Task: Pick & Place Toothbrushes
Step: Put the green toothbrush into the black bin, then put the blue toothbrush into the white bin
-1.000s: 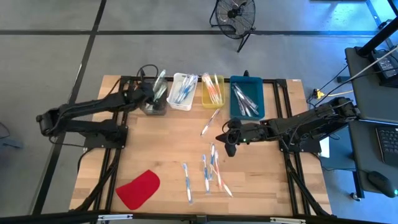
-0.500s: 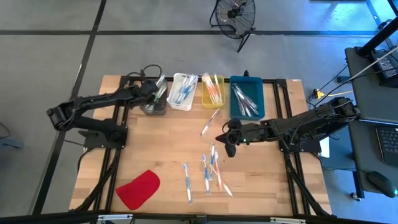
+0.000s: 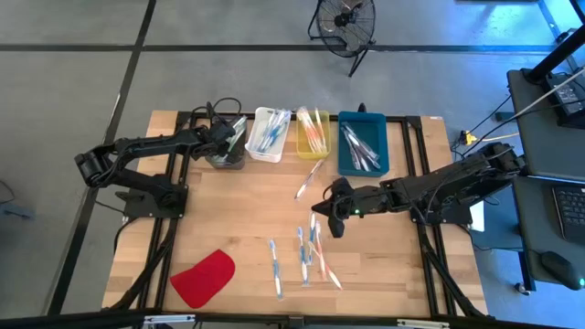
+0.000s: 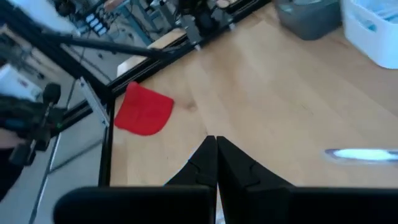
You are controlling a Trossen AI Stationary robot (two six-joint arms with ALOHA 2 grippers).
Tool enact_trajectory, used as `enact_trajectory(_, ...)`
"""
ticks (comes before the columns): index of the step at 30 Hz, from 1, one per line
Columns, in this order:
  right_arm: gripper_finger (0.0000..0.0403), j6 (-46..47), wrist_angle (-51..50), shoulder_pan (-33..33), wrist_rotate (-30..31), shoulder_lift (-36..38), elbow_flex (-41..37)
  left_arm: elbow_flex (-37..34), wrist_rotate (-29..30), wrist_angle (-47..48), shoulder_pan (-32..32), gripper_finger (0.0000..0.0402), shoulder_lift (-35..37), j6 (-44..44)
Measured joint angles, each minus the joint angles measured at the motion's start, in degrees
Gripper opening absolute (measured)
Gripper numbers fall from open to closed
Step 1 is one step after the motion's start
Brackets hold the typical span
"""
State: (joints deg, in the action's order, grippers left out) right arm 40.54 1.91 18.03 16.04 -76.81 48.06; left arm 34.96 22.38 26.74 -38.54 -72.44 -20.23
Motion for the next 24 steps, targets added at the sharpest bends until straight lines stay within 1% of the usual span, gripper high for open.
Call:
enact_trajectory(3,0.0002,-1.90,-3.72,0.50,-0.39,-2.43,4.30,0.00,0.49,0.00,0.00,0.0092,0.00,0.06)
enact_trajectory(8,0.0002,-1.96,-11.79,0.45,-0.22,-6.28,10.70,0.02,0.52,0.02,0.00,0.0137,0.36,2.26)
enact_trajectory(15,0.0002,2.89,-25.77,0.48,-1.95,-10.43,17.78,1.79,0.56,2.26,0.00,0.0191,2.18,3.82)
enact_trajectory(18,0.0002,5.78,-29.29,0.45,-3.94,-11.93,19.01,2.66,0.49,3.63,0.00,0.0202,3.28,4.90)
enact_trajectory(24,0.0002,9.81,-32.20,0.94,-11.35,-16.07,19.14,4.84,-0.88,7.40,0.32,0.0205,6.47,6.63)
